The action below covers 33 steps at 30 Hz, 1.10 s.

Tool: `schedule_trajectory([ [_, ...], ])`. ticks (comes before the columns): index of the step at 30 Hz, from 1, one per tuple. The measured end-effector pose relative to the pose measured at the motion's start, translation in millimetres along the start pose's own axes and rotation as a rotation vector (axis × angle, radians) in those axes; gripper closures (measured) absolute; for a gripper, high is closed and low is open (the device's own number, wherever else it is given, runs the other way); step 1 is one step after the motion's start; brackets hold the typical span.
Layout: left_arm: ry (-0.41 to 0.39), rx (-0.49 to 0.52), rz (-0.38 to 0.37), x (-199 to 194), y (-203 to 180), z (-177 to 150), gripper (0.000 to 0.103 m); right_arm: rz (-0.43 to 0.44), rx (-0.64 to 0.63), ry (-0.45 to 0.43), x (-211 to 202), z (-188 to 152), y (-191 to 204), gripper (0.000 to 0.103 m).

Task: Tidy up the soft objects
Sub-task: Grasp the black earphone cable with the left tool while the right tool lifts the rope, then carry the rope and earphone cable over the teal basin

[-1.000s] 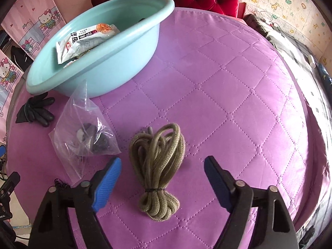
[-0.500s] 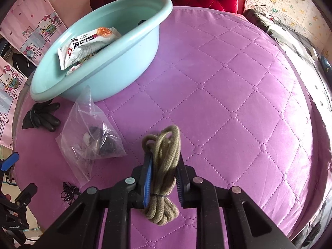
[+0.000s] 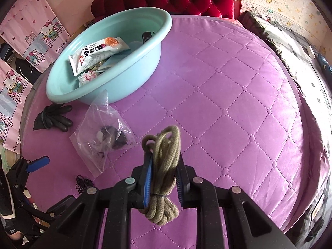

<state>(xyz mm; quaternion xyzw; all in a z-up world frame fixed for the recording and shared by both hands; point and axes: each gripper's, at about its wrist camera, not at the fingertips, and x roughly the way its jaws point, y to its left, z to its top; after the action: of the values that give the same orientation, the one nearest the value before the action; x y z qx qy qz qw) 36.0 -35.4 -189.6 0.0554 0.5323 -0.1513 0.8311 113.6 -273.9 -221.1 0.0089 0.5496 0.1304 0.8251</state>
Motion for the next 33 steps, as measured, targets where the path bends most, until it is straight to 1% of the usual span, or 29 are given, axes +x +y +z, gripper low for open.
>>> schedule_trajectory([
  [5,0.035,0.039,-0.038,12,-14,4,0.000,-0.004,0.009,0.003,1,-6,-4,0.083],
  [6,0.041,0.044,-0.044,14,-17,5,0.001,-0.006,0.010,0.005,1,-7,-5,0.083],
  [7,0.046,0.049,-0.050,16,-19,6,0.005,-0.005,0.011,0.006,1,-8,-5,0.083],
  [9,0.058,0.055,-0.060,20,-22,7,0.013,-0.007,0.012,0.006,1,-9,-6,0.083],
  [11,0.075,0.059,-0.063,25,-24,9,0.029,-0.007,0.014,0.005,0,-11,-6,0.083],
  [12,0.081,0.060,-0.067,27,-26,8,0.033,-0.007,0.015,0.004,-1,-11,-7,0.083],
  [13,0.086,0.061,-0.074,28,-26,8,0.042,-0.008,0.016,0.003,-1,-11,-7,0.083],
  [14,0.091,0.062,-0.078,30,-27,9,0.054,-0.009,0.016,0.001,-1,-11,-7,0.083],
  [15,0.092,0.063,-0.079,31,-28,9,0.060,-0.010,0.017,-0.001,-2,-11,-8,0.083],
  [16,0.089,0.061,-0.087,30,-28,9,0.061,-0.011,0.017,-0.002,-3,-11,-8,0.083],
  [17,0.089,0.059,-0.098,30,-29,10,0.065,-0.011,0.018,-0.002,-3,-11,-8,0.083],
  [19,0.077,0.060,-0.107,27,-29,10,0.071,-0.010,0.020,-0.001,-3,-11,-9,0.083],
  [20,0.076,0.062,-0.113,25,-32,10,0.073,-0.010,0.021,0.000,-3,-12,-9,0.083],
  [25,0.068,0.074,-0.118,17,-41,10,0.073,-0.008,0.016,-0.001,-4,-14,-8,0.083],
  [33,0.027,0.060,-0.103,-4,-39,8,0.073,-0.006,0.010,-0.012,-12,-18,-6,0.083],
])
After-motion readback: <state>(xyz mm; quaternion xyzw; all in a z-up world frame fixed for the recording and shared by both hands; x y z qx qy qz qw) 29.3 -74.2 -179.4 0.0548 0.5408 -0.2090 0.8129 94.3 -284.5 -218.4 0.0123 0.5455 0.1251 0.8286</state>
